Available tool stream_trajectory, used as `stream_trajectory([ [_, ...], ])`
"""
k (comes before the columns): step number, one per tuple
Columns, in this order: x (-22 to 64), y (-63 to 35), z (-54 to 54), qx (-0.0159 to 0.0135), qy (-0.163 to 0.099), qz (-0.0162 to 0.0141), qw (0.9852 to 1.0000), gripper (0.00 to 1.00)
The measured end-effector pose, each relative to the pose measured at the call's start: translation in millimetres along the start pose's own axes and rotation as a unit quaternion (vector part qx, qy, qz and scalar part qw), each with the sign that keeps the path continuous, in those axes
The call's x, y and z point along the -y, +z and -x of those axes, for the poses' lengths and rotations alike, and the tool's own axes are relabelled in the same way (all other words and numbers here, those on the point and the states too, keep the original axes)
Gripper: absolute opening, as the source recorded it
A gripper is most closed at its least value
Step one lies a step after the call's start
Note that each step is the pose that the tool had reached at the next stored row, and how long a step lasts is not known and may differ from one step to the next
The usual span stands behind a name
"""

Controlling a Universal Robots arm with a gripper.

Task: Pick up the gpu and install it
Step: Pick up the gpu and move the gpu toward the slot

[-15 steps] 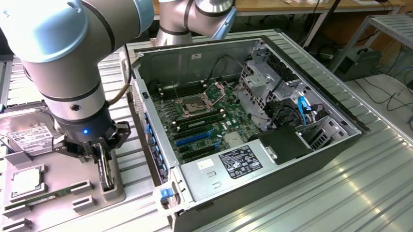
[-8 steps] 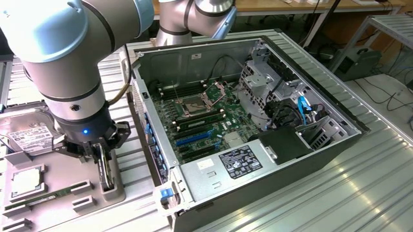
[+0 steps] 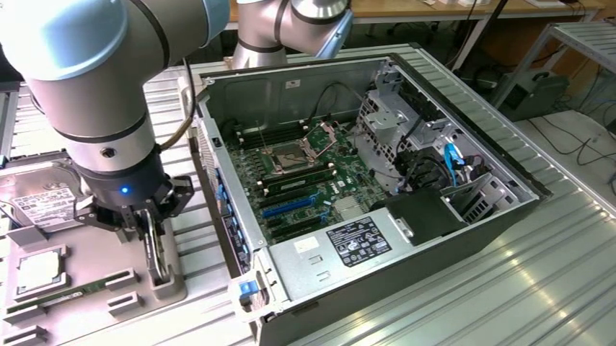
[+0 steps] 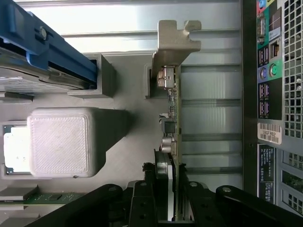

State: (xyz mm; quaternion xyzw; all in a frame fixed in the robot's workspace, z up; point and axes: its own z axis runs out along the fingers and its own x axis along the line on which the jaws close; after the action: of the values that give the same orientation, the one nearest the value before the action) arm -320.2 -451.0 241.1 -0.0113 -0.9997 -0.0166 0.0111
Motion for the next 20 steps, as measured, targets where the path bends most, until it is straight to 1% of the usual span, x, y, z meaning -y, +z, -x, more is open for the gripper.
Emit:
stream_trajectory([
  [10,-0.7,-22.5,-0.5,0.0000,0.000,0.0000,1.0000,0.28],
  [14,-0.9,-27.1,-0.6,0.0000,0.000,0.0000,1.0000,0.28],
  [17,-1.0,-32.3,-0.7,-0.0001,-0.002,0.0001,1.0000,0.28],
  [18,-1.0,-33.3,-0.7,-0.0001,-0.002,0.0008,1.0000,0.28],
  [20,-1.0,-33.3,-0.7,-0.0002,-0.002,0.0010,1.0000,0.28],
])
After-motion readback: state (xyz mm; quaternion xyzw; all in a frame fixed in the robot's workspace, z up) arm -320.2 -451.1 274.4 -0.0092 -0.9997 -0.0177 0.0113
